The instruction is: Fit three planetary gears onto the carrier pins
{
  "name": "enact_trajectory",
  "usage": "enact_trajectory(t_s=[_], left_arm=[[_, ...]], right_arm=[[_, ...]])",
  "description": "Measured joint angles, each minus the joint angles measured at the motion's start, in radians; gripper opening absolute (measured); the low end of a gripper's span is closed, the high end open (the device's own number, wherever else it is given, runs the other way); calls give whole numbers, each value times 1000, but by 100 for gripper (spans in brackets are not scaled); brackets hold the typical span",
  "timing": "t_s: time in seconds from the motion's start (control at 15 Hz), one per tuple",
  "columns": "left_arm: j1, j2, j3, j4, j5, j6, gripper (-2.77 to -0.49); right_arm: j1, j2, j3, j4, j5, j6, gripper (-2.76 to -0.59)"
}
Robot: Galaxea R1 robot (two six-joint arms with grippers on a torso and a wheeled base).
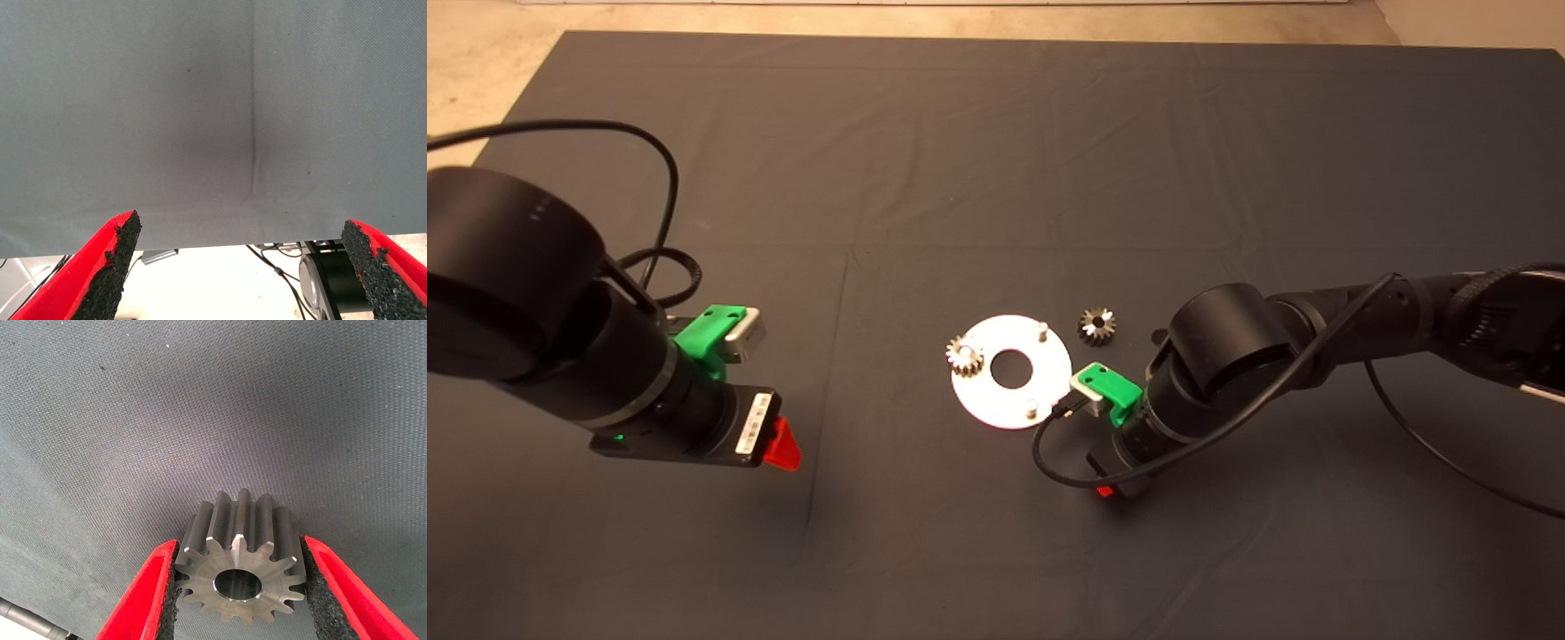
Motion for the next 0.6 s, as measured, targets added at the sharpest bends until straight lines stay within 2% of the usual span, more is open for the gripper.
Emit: enact_trajectory(t_s=[0.6], left_arm=[[0,-6,3,0,0,0,-108]], right_arm=[[6,-2,0,0,0,4,-220]])
